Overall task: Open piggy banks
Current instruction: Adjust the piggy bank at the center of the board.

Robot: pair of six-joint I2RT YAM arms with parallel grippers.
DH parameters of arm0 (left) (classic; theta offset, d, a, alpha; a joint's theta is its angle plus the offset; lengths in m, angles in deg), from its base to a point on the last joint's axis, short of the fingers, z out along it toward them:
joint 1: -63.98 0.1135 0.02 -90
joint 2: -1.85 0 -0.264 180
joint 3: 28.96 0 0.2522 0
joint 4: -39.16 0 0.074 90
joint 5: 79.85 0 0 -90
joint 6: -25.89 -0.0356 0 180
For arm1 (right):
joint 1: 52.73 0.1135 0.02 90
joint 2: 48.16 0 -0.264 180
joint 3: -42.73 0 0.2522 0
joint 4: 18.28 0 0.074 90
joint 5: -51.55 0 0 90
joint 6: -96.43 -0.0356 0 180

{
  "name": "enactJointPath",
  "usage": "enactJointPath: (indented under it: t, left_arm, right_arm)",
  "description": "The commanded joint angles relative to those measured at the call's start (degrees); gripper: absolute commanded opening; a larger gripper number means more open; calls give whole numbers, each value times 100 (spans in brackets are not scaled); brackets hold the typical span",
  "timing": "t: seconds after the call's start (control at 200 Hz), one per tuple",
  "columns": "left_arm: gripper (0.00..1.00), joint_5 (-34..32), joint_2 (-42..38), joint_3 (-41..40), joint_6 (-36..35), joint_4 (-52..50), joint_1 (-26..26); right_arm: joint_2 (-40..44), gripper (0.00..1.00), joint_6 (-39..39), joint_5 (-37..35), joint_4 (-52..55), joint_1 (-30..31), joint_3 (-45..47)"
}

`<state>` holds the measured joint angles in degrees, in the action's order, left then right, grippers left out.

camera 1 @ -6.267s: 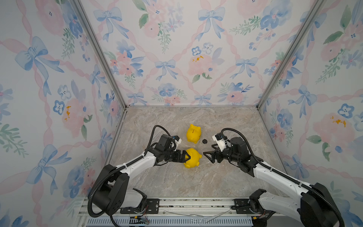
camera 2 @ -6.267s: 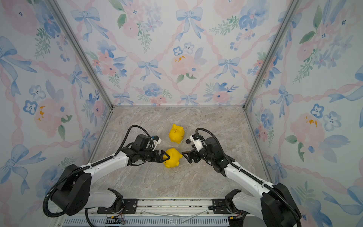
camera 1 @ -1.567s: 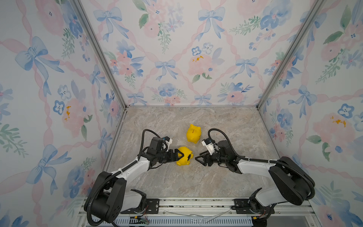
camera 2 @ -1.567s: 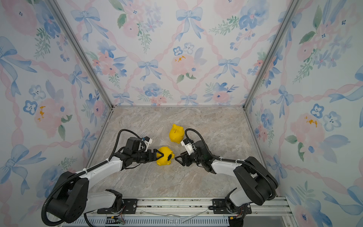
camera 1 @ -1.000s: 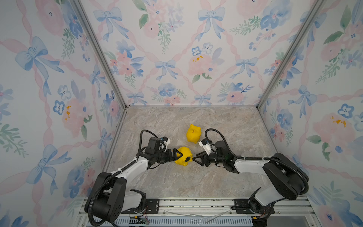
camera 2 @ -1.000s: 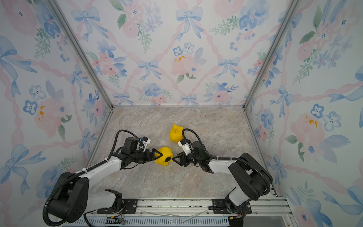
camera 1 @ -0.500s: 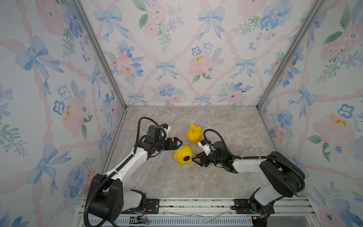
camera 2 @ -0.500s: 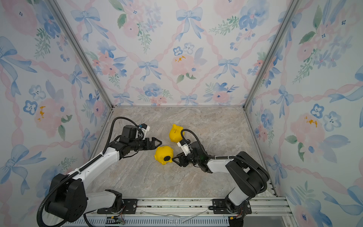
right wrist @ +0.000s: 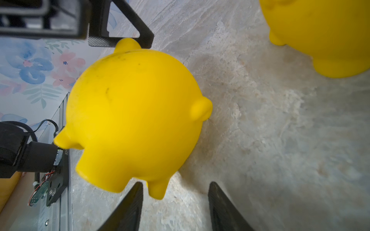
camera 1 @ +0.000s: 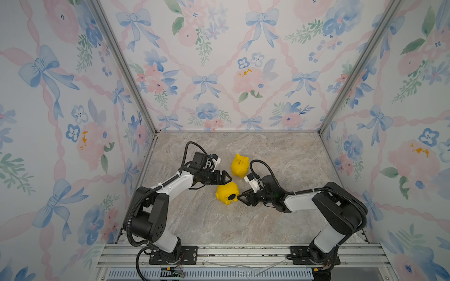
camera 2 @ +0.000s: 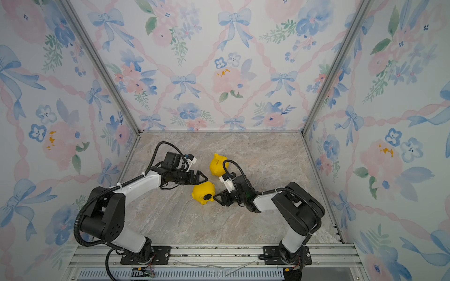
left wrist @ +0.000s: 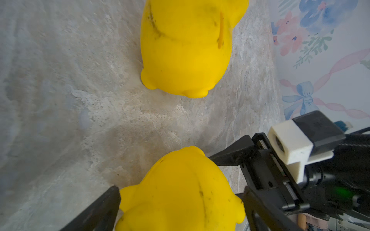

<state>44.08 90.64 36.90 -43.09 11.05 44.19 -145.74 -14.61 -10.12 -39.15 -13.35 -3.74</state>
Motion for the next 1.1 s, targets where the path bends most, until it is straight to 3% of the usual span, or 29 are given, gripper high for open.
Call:
enactJointPath:
  t: [0.0, 0.595, 1.095]
  left_arm:
    - [97, 69, -318, -292, 33, -9, -84]
    - [92, -131, -453, -760, 223, -7, -150]
    - [87, 64, -297, -1158, 526, 246, -9]
  right_arm:
    - [-64, 55, -34, -87, -153, -42, -159]
    - [226, 55, 6, -27, -42, -167, -144]
    - [510, 46, -76, 200, -771, -57, 307]
